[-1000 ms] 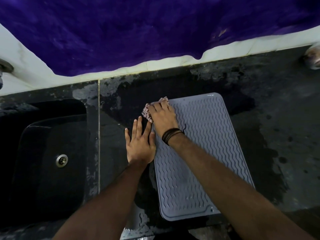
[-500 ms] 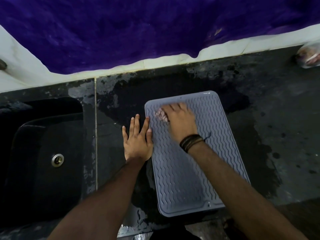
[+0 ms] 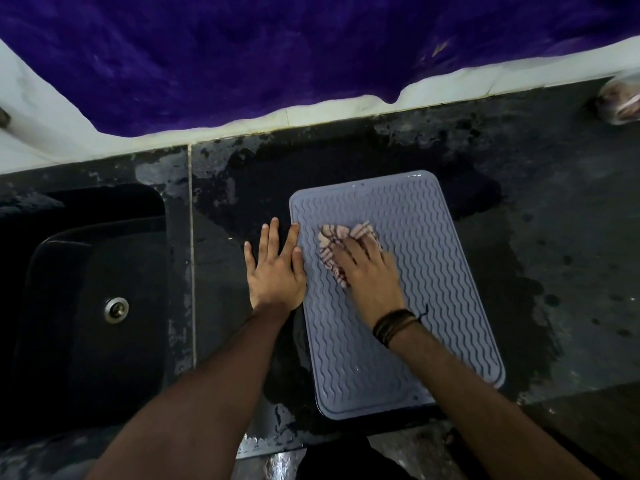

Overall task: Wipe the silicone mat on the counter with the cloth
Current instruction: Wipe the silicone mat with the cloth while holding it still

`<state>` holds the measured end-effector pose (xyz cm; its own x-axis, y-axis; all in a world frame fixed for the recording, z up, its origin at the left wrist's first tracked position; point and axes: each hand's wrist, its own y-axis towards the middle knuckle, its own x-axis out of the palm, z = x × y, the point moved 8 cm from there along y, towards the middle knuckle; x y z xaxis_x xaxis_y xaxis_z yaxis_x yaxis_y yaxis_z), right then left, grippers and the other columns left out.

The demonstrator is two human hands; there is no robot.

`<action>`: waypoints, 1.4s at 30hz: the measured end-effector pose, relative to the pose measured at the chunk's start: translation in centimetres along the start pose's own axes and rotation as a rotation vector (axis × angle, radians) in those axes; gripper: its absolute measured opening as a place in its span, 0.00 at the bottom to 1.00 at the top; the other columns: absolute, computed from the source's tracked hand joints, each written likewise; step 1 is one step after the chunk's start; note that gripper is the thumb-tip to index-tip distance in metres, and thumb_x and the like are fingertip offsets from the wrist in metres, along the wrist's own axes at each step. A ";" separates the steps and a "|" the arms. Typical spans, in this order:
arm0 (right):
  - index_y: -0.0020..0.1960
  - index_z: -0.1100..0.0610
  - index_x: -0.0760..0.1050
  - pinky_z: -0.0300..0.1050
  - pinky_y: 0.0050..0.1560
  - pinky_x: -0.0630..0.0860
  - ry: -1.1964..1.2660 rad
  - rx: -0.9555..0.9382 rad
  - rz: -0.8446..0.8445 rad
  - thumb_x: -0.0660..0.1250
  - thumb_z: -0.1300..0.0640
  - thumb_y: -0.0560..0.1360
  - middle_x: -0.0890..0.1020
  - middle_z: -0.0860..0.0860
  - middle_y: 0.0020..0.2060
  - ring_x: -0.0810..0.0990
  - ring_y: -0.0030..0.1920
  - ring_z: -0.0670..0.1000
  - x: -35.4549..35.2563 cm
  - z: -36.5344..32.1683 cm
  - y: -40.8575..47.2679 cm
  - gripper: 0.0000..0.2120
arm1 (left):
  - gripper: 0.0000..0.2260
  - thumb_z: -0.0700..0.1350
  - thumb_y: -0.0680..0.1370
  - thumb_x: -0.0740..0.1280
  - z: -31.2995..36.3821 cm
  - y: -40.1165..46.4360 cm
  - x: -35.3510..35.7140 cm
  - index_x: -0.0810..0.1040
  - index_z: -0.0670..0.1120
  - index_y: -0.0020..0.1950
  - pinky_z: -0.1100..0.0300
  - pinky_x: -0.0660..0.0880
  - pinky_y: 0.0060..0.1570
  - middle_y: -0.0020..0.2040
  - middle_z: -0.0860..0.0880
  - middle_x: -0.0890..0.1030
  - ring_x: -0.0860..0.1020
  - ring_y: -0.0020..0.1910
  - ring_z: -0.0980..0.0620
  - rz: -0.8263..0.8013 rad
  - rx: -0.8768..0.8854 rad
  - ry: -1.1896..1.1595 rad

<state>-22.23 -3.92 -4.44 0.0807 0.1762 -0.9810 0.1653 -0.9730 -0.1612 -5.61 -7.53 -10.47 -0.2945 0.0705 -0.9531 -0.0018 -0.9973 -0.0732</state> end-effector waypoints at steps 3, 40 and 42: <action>0.72 0.52 0.67 0.56 0.64 0.66 0.025 -0.018 -0.013 0.59 0.61 0.72 0.71 0.52 0.70 0.66 0.71 0.58 -0.4 -0.2 -1.1 0.27 | 0.24 0.57 0.85 0.43 -0.1 0.0 0.1 0.51 0.60 0.82 0.43 0.40 0.79 0.84 0.52 0.48 0.43 0.82 0.53 -0.001 0.003 -0.004; 0.68 0.55 0.69 0.55 0.61 0.65 -0.137 0.184 0.070 0.64 0.56 0.75 0.74 0.57 0.64 0.68 0.65 0.60 -4.3 6.7 10.0 0.22 | 0.24 0.57 0.85 0.44 -0.2 0.0 0.2 0.52 0.61 0.82 0.43 0.41 0.79 0.83 0.52 0.50 0.45 0.82 0.53 0.017 0.009 -0.010; 0.68 0.55 0.69 0.55 0.60 0.66 -0.140 0.247 0.056 0.66 0.54 0.75 0.75 0.57 0.63 0.69 0.64 0.60 -4.4 7.8 9.9 0.22 | 0.24 0.57 0.85 0.44 -0.2 -0.1 0.3 0.52 0.60 0.82 0.42 0.41 0.79 0.84 0.52 0.49 0.44 0.82 0.53 0.015 0.011 -0.008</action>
<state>-28.63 -15.48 -2.52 -0.0568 0.1157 -0.9917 -0.0814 -0.9905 -0.1109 -5.47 -7.44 -10.80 -0.3017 0.0557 -0.9518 -0.0077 -0.9984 -0.0560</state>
